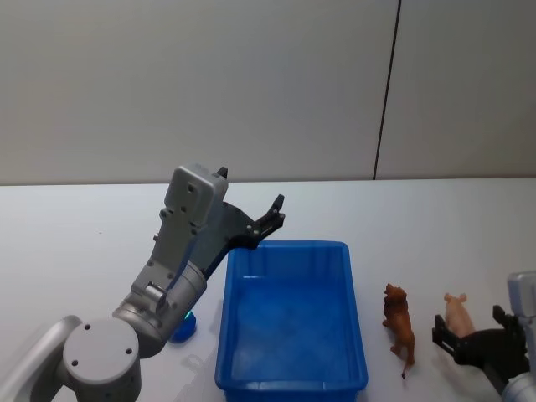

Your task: Pick up the two dolls from the table and place them into the box.

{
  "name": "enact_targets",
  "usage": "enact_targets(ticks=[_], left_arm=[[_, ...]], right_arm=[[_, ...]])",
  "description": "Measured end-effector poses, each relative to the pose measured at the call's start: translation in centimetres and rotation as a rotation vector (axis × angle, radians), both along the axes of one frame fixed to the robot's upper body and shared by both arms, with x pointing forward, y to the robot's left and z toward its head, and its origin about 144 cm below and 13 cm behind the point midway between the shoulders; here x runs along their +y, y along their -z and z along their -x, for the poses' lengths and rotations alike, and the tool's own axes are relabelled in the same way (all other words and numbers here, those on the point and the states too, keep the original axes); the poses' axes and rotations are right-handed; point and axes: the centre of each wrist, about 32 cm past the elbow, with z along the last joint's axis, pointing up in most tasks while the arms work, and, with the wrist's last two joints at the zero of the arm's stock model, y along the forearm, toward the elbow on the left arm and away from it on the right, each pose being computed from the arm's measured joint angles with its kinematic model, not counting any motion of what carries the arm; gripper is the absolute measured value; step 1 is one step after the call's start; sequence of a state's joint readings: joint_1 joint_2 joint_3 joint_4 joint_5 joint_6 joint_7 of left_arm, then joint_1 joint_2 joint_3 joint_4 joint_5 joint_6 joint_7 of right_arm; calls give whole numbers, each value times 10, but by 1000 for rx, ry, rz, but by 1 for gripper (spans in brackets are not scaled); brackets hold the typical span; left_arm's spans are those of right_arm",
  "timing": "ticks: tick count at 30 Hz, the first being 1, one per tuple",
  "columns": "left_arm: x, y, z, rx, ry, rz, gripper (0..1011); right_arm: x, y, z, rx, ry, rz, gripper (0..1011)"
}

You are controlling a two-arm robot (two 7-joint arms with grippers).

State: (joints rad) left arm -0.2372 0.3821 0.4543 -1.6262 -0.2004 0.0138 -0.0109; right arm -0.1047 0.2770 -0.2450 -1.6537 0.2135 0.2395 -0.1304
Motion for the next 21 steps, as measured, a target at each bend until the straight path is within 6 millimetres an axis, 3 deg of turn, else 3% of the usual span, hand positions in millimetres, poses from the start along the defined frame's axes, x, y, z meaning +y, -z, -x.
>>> enact_targets(ticks=[6,15,21], left_arm=[[0,0,0,0,0,0,1001],[0,0,0,0,0,0,1001],[0,0,0,0,0,0,1001]], right_arm=[[-2,9,0,26,-7,-7,942],[-5,19,3,50,-1,-1,705],[-6,23,5,44,-5,6,479]])
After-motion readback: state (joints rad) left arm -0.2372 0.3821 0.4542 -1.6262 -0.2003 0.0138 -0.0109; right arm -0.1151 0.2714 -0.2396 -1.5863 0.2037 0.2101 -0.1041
